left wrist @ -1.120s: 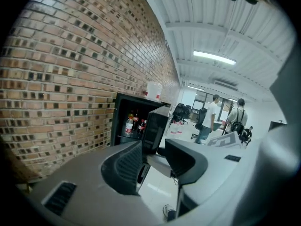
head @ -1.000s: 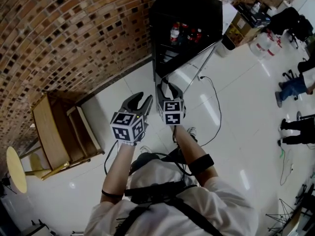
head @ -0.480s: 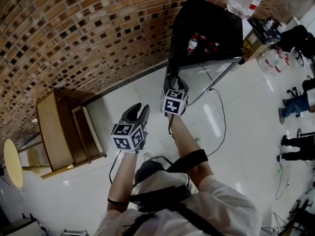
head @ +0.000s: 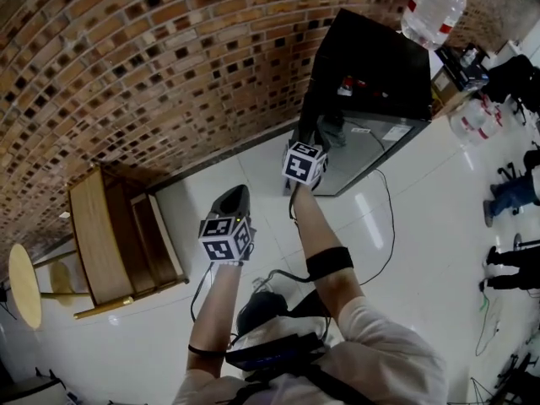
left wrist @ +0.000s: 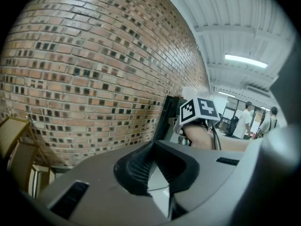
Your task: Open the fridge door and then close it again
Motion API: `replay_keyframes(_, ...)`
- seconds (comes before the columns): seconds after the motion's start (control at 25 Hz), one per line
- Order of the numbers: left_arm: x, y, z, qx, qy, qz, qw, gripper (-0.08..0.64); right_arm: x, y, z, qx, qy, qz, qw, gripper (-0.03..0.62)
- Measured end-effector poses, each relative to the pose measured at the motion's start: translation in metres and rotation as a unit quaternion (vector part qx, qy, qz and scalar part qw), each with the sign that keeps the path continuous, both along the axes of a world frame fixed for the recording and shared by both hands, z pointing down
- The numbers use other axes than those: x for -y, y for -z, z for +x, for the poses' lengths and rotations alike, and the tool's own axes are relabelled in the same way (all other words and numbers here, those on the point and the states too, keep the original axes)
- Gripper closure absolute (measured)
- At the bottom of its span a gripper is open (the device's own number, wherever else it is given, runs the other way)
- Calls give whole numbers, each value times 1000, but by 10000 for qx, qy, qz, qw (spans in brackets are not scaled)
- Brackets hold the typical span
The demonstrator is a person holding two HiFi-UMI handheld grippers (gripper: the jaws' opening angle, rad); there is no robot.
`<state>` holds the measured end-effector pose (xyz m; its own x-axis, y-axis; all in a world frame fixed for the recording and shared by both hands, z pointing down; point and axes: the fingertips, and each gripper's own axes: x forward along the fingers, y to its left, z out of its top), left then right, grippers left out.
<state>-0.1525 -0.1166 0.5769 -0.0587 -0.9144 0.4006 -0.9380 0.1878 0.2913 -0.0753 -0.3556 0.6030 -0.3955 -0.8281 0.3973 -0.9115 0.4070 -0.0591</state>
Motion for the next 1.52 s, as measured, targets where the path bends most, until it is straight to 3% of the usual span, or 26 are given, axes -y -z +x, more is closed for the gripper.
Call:
replay_keyframes(0.24, 41, 3, -16, 297, -127, -234, 9992, 554, 37, -1, -18, 10, -159, 62, 9999, 371)
replay_keyframes(1.2, 21, -36, -18, -111, 185, -543, 9983, 555, 117, -2, -29, -68, -489, 168, 9986, 374)
replay_keyframes(1.4, 20, -39, -13, -156, 204, -604, 9978, 555, 125, -1, -23, -171, -538, 187, 9982, 411)
replay_keyframes(1.52, 20, -41, -11, -174, 207, -639, 9976, 555, 128, 0, -19, -210, -557, 232, 9980, 471)
